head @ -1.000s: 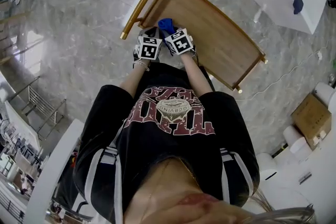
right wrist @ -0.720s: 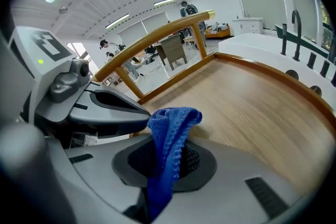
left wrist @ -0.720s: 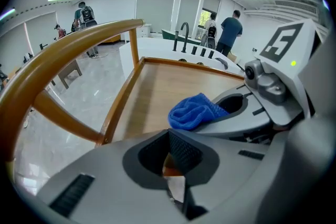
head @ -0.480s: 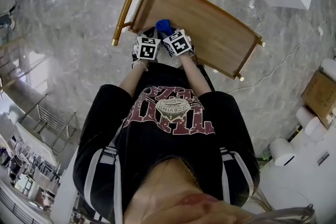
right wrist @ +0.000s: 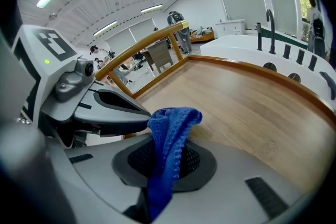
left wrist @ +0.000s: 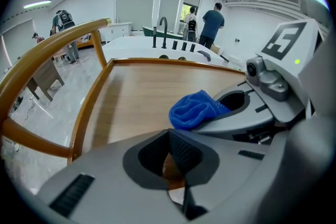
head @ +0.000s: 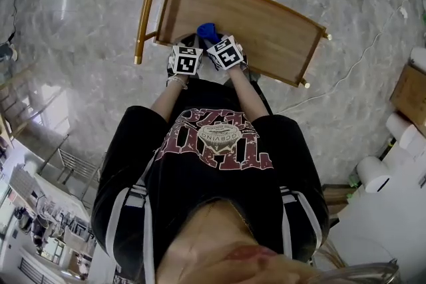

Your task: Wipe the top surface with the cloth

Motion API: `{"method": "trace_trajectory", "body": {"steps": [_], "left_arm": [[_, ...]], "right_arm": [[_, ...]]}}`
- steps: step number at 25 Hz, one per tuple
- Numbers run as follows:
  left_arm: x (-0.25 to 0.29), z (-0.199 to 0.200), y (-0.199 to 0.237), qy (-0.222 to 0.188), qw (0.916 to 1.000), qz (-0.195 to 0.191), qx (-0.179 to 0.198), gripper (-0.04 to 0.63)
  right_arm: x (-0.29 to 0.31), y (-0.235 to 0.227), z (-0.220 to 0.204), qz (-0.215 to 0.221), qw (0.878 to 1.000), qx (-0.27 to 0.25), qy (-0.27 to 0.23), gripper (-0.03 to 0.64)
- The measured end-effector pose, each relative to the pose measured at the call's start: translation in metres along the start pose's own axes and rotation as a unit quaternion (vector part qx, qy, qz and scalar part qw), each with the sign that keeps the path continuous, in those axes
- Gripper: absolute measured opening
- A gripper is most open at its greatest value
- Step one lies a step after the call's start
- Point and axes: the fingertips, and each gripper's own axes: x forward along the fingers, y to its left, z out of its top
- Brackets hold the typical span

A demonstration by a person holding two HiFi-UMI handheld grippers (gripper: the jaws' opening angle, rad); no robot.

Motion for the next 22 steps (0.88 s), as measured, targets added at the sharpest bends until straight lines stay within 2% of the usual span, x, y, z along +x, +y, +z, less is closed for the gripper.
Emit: {"method": "trace_trajectory", "body": {"steps": [11,22], "left_arm": [[0.014,0.01,-0.033,0.013,0.9981,-0.031,0.052,0.048],[0.026,0.018,-0.074,0.022,0.9923,-0.065,0.102,0.048]], "right_arm": [[-0.024,-0.022,-0.015,-0.033,0.999,0.038,-0.018,0.055],[-0.053,-0.041,-0.038,-0.065,0.994,0.081,-0.03,0.055]]}}
